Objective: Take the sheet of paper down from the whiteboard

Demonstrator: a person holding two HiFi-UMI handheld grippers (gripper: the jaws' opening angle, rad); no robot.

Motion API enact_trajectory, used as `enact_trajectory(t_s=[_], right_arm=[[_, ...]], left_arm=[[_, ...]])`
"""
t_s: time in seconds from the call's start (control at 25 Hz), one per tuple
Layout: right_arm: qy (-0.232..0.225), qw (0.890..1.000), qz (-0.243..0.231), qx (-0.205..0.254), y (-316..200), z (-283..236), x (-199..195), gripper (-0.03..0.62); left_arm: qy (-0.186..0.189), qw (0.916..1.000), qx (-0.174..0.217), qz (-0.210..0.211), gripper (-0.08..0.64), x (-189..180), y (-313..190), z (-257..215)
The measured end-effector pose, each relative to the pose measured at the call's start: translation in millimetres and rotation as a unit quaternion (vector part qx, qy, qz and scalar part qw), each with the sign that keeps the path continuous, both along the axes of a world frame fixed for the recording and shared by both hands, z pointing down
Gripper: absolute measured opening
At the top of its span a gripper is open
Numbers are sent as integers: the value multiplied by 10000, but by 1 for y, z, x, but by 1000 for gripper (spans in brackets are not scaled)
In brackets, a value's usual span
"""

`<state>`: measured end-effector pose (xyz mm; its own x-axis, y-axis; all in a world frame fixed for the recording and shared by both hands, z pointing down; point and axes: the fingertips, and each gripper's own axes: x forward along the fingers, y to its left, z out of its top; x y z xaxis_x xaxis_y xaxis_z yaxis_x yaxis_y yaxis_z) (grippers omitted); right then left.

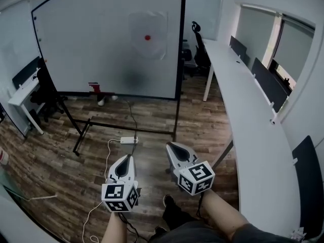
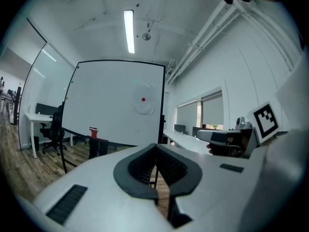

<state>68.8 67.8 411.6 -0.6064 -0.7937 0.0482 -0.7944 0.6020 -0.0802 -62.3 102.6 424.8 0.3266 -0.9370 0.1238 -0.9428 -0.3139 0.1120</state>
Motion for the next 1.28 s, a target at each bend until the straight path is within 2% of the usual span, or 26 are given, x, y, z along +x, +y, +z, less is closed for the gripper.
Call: enact_trajectory(t_s=[0.4, 0.88, 1.28], right_arm=[[166, 9998, 28, 83, -94, 19, -2, 22], [305, 9989, 1, 344, -244, -7, -14, 23], [485, 9970, 86, 589, -327, -21, -10, 23]], left_arm=[[-91, 9996, 82, -250, 14, -13, -76, 4], [-230, 9993, 81, -292, 14, -19, -231, -12], [-145, 9983, 277, -484, 14, -26, -311, -30]])
